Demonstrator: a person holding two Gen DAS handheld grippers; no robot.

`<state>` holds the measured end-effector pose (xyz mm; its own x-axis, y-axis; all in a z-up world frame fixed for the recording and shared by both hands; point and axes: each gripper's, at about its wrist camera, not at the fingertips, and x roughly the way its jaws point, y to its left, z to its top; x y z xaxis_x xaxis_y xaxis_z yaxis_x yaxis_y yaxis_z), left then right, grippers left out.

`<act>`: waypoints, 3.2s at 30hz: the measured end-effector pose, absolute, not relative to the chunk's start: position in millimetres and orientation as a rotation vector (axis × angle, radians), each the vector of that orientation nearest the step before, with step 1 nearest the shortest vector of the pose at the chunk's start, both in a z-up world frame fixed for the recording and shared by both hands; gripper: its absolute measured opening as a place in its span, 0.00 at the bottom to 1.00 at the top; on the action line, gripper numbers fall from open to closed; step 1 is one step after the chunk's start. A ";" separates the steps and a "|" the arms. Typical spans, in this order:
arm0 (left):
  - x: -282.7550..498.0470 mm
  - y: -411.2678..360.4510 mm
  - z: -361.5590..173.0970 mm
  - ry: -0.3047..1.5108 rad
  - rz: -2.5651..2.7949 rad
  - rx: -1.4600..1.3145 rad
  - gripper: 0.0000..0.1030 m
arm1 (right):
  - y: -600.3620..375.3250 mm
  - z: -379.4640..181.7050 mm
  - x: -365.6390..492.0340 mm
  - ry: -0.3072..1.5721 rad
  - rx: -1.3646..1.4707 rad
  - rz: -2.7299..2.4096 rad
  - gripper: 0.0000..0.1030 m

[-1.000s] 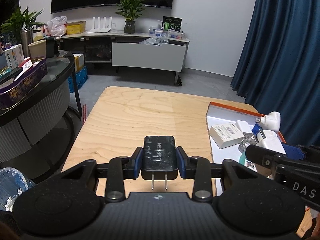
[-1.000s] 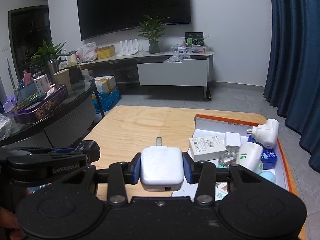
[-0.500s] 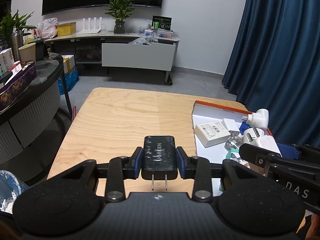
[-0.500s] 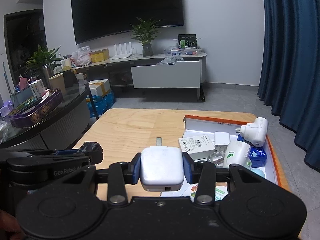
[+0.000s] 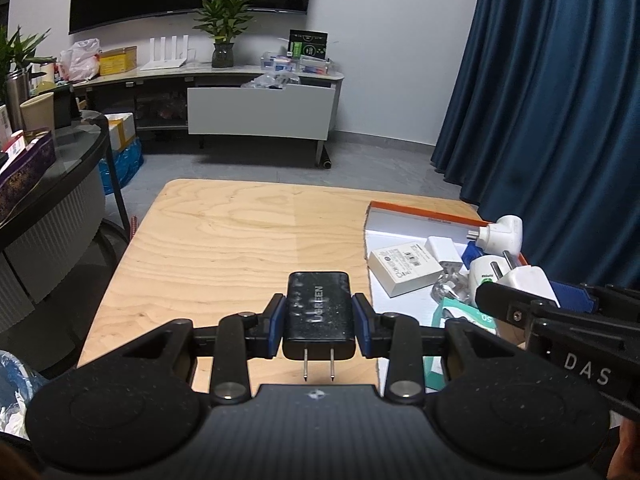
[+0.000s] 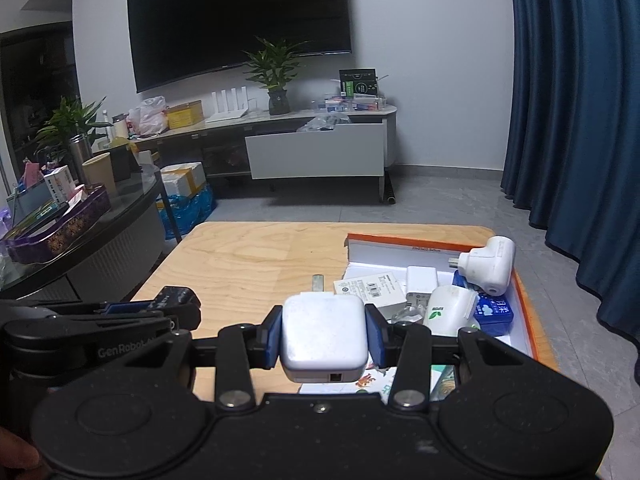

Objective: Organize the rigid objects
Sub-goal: 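Carry black charger with left gripper while right carries white charger to the lid, then lower black charger into lid and open left gripper while right releases white charger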

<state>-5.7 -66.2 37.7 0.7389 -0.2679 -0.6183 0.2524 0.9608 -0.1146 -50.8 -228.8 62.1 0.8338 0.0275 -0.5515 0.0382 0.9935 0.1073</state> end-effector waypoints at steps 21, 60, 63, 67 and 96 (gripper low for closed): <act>-5.6 -94.5 41.1 0.687 -0.368 0.017 0.35 | -253.9 62.8 -57.8 0.589 0.133 -0.069 0.50; -10.4 -154.5 25.6 0.727 -0.530 0.091 0.35 | -322.7 48.5 -69.6 0.600 0.200 -0.231 0.50; -10.6 -160.3 24.4 0.731 -0.541 0.095 0.35 | -327.3 46.0 -68.7 0.603 0.202 -0.239 0.50; -10.6 -167.1 21.8 0.735 -0.556 0.099 0.35 | -334.6 42.7 -64.5 0.611 0.205 -0.246 0.50; -16.1 -203.4 0.6 0.794 -0.650 0.129 0.35 | -373.6 38.1 -48.8 0.537 0.265 -0.248 0.57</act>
